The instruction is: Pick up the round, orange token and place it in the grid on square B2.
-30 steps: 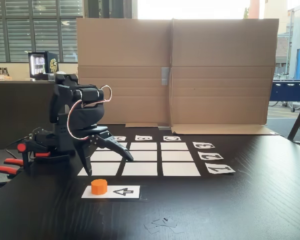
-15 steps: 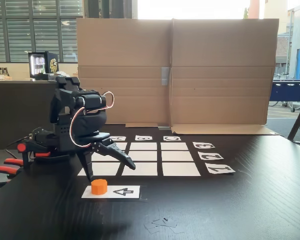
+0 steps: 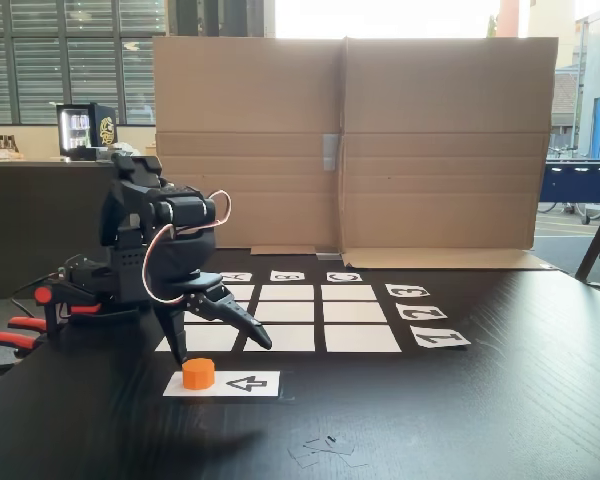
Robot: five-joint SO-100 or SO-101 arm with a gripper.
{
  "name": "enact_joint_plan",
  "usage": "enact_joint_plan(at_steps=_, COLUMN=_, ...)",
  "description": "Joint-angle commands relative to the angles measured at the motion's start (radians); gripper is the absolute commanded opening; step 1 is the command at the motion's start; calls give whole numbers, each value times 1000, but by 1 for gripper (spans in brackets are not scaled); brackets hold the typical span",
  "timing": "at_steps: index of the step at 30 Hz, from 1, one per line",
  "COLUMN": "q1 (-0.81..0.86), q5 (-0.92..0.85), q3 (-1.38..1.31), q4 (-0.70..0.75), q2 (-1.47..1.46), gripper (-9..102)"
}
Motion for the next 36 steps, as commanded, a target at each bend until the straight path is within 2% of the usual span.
enact_joint_plan(at_steps=1, q1=-6, q5=8, q3=-32, q4=5, q2=6, gripper=63)
enact_joint_plan(at_steps=15, q1=20, q5=8, q3=-71, q4=5, q2=-12, gripper=62)
enact_joint_plan(at_steps=17, q1=20, q5=5, q3=-74, q4=5, q2=-14, gripper=52)
enact_joint_plan(at_steps=18, q1=20, q5=2, q3=-77, q4=5, q2=-14, gripper=44)
enact_joint_plan(at_steps=21, q1=12, q5=-31, q3=-81, q4=5, q2=-14, gripper=5)
enact_joint_plan(at_steps=24, q1=12, q5=-32, q3=-81, q4=5, q2=-15, gripper=0)
enact_joint_plan(at_steps=36, q1=17, q5=0, q3=-89, q4=5, q2=15, gripper=0)
